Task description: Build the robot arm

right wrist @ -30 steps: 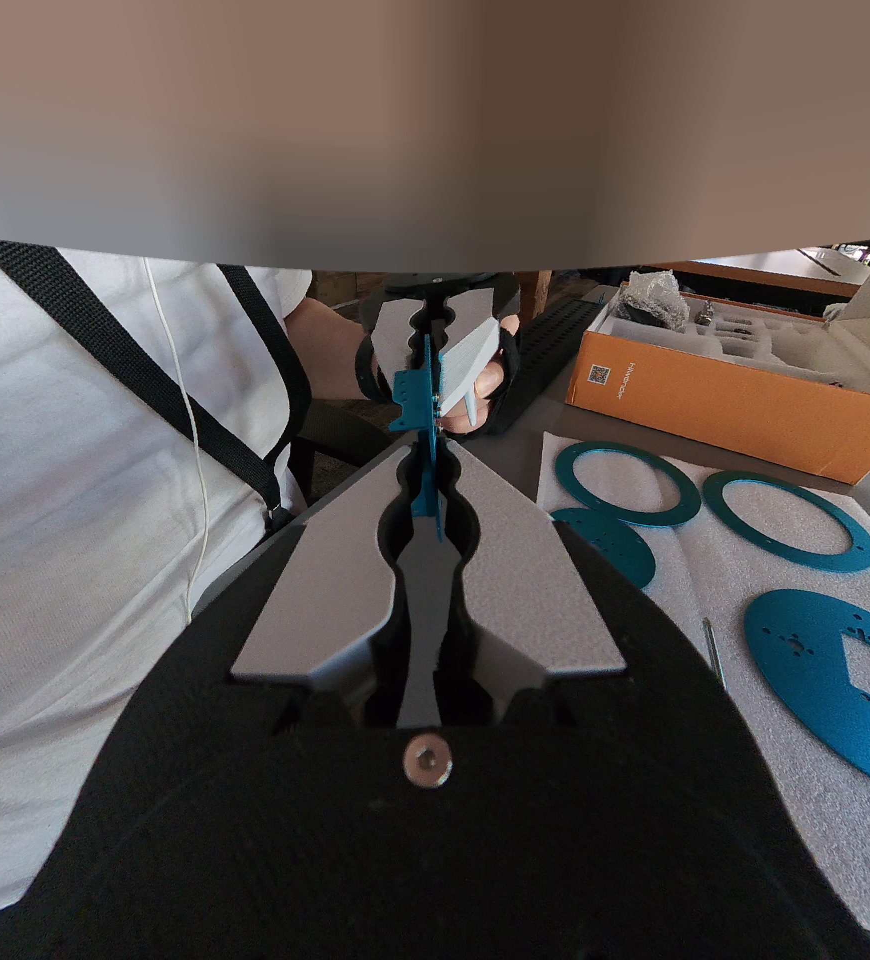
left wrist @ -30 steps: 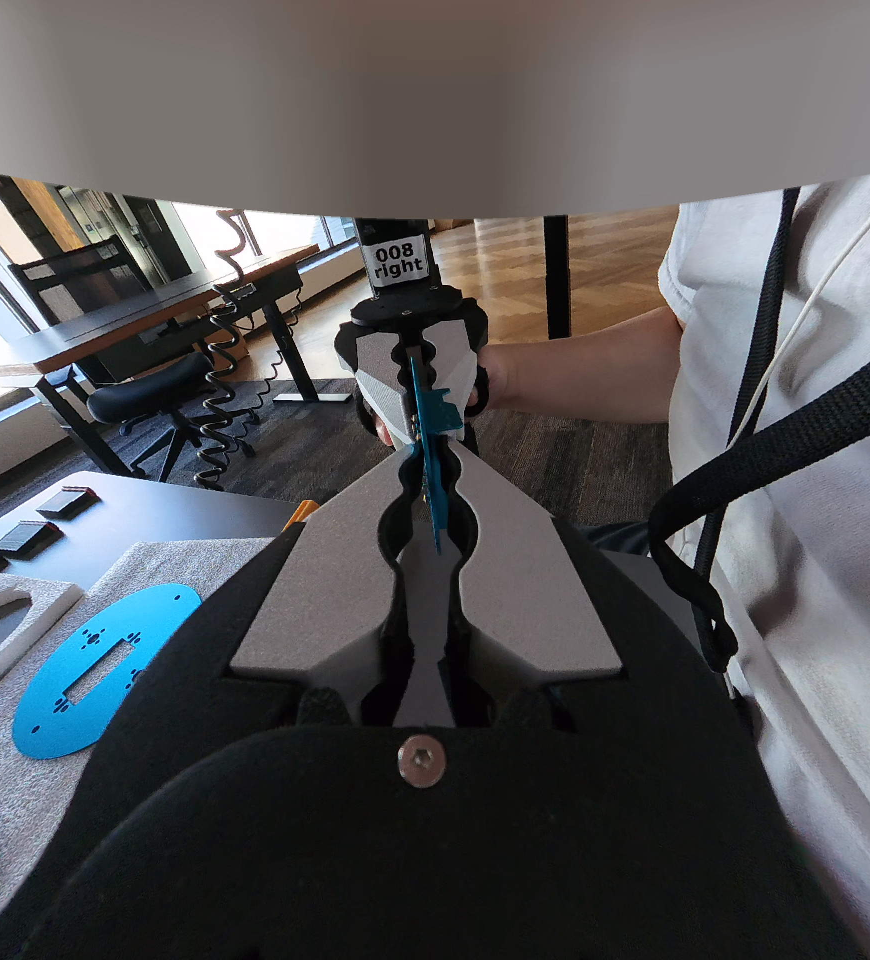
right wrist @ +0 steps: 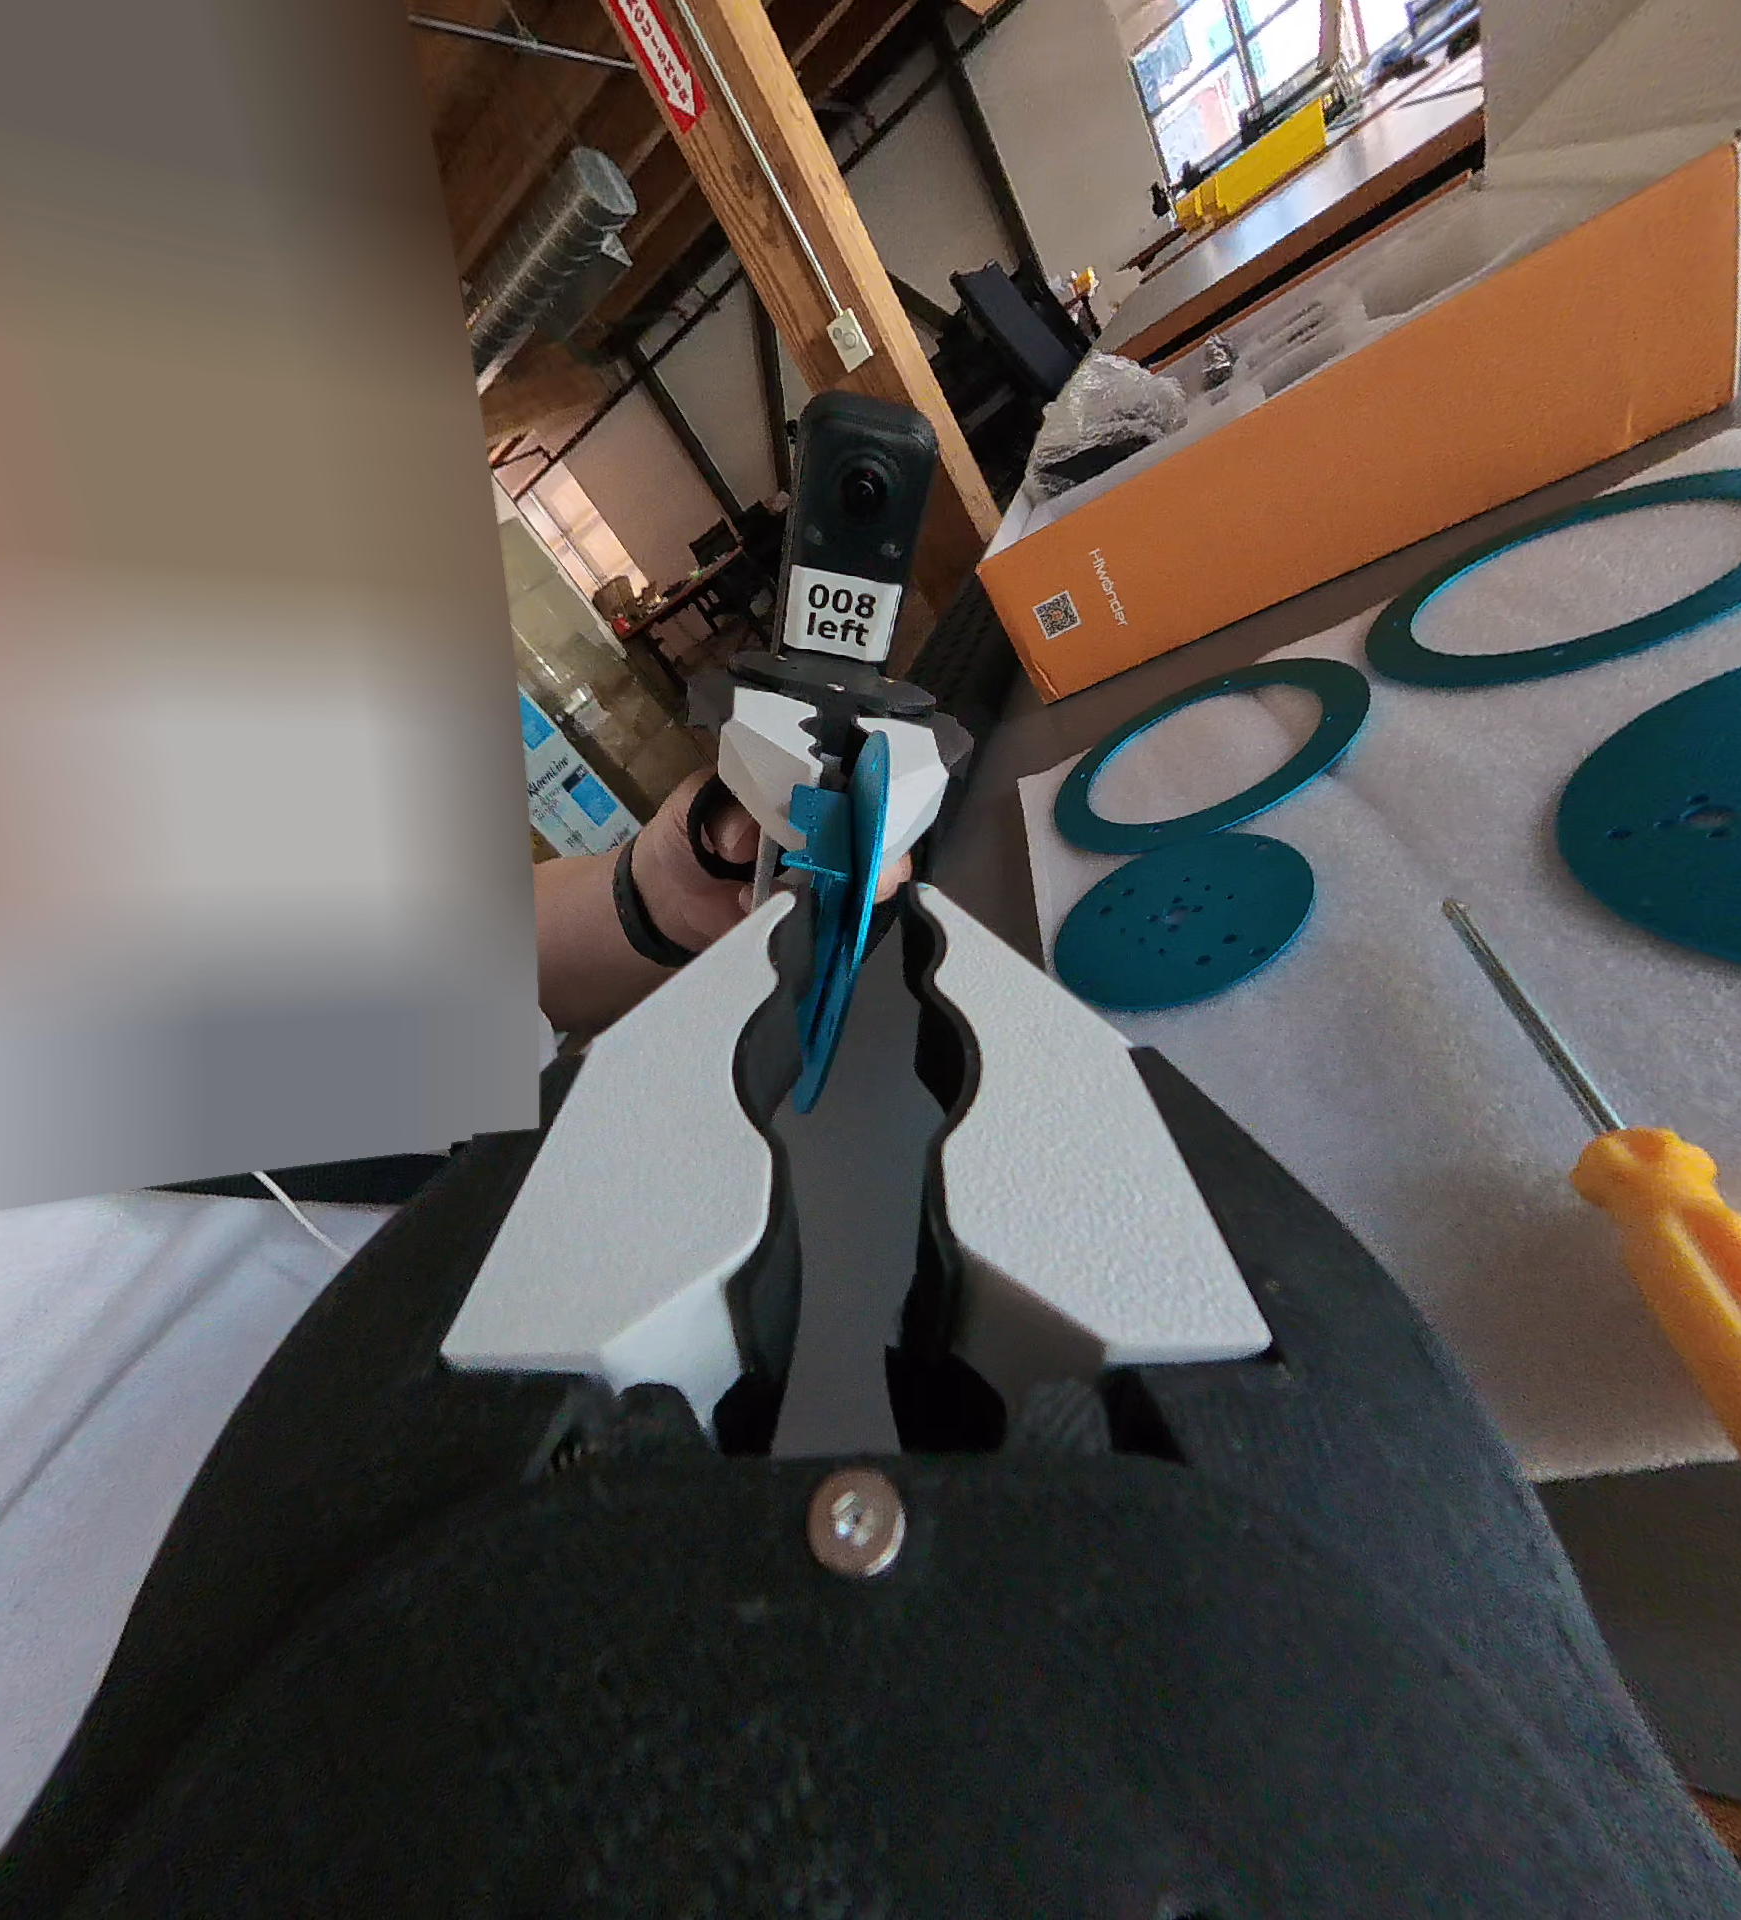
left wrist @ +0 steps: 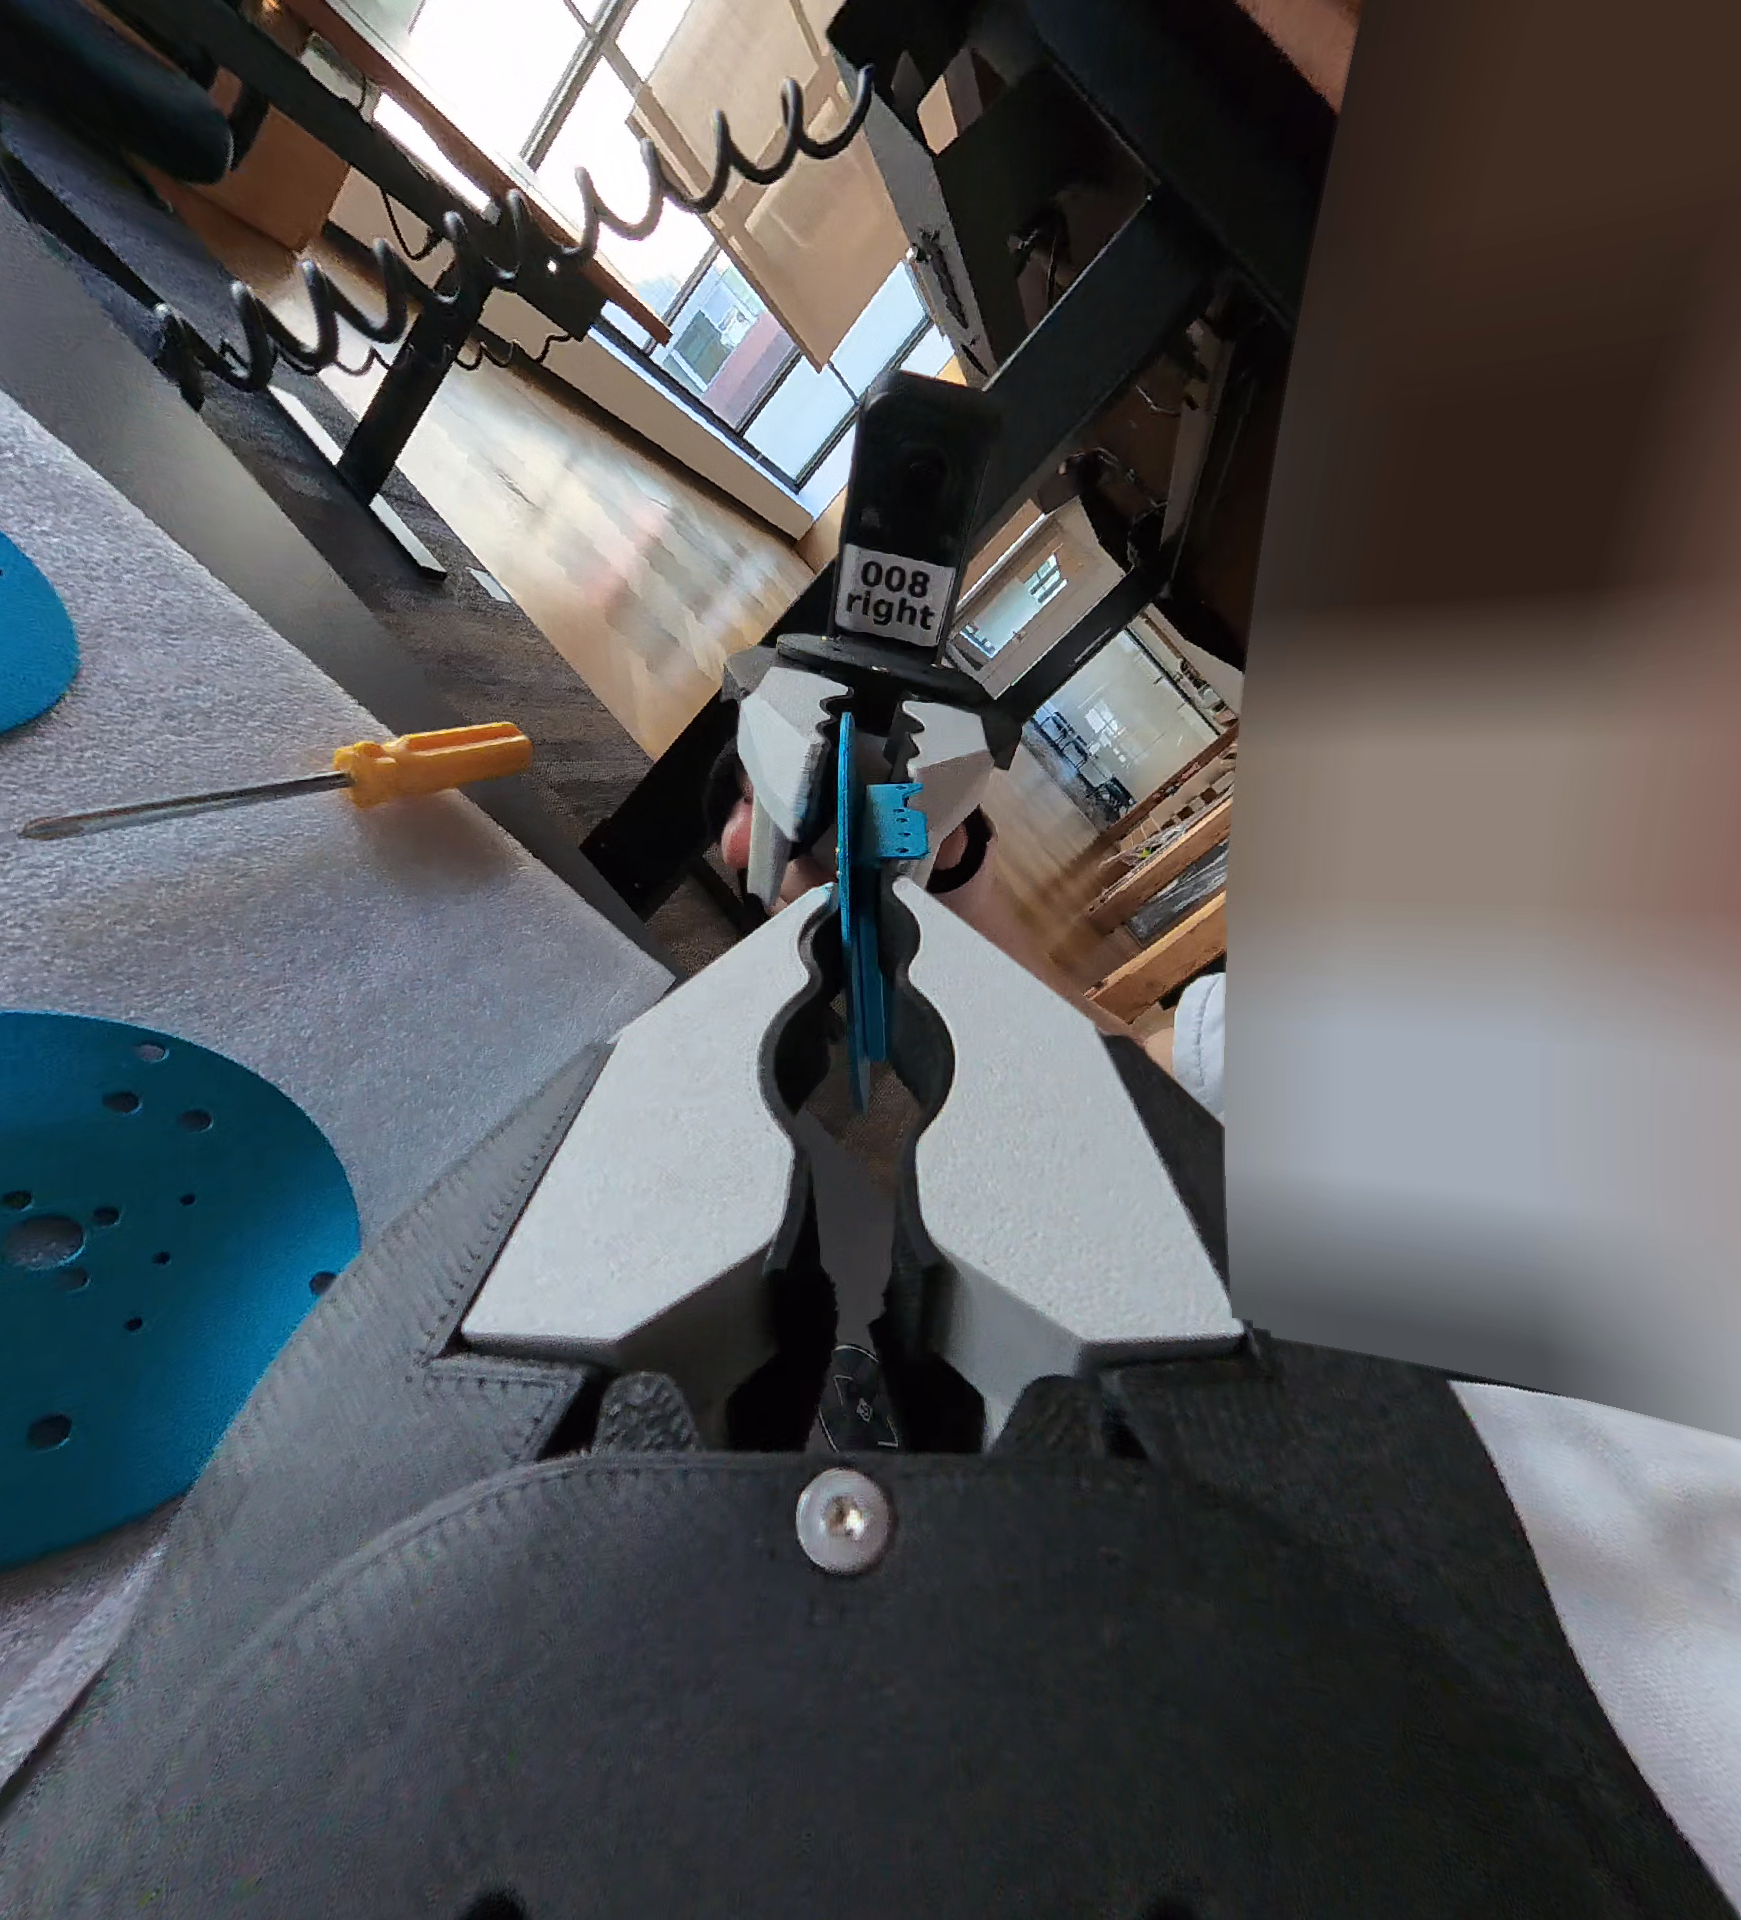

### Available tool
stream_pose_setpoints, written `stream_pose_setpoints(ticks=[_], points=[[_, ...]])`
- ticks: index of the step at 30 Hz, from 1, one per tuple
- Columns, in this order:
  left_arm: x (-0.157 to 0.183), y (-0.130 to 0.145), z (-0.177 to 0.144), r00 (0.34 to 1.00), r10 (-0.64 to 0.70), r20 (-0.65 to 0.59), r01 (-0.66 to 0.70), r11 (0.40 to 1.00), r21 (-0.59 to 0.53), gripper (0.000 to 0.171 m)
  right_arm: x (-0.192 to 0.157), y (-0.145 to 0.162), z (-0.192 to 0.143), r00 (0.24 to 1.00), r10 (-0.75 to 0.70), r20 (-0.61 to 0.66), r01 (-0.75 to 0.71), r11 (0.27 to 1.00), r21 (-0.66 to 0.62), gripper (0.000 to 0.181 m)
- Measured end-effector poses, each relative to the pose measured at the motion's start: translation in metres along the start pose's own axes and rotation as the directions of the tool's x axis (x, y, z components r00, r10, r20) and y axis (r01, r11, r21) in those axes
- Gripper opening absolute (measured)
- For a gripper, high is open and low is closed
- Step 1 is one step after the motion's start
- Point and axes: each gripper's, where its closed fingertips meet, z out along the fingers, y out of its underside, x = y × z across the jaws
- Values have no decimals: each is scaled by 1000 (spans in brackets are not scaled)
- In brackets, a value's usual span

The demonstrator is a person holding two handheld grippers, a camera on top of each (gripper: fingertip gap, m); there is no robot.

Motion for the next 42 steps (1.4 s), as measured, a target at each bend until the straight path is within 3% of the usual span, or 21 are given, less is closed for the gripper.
stream_pose_setpoints(ticks=[1,7,12,19,27,30,42], points=[[-2,0,0,1000,-13,5,13,1000,2,3,1,1,0,1000,25,5,-25,1000,6,11],[-10,5,1,998,-51,43,52,998,-18,3,6,6,0,980,199,9,-199,980,-2,5],[-19,6,0,982,-185,36,186,982,-24,3,16,11,0,940,341,9,-341,940,25,4],[-26,15,1,989,-112,95,121,988,-92,6,23,18,-1,892,452,28,-452,891,25,3],[-31,21,2,989,-77,129,97,982,-161,5,26,20,-2,882,472,15,-472,882,-5,4],[-27,20,3,987,-140,80,150,978,-144,3,25,18,-3,886,464,25,-464,886,-11,4],[-28,17,3,981,-187,61,192,977,-96,3,28,15,-2,897,441,33,-442,897,10,4]])
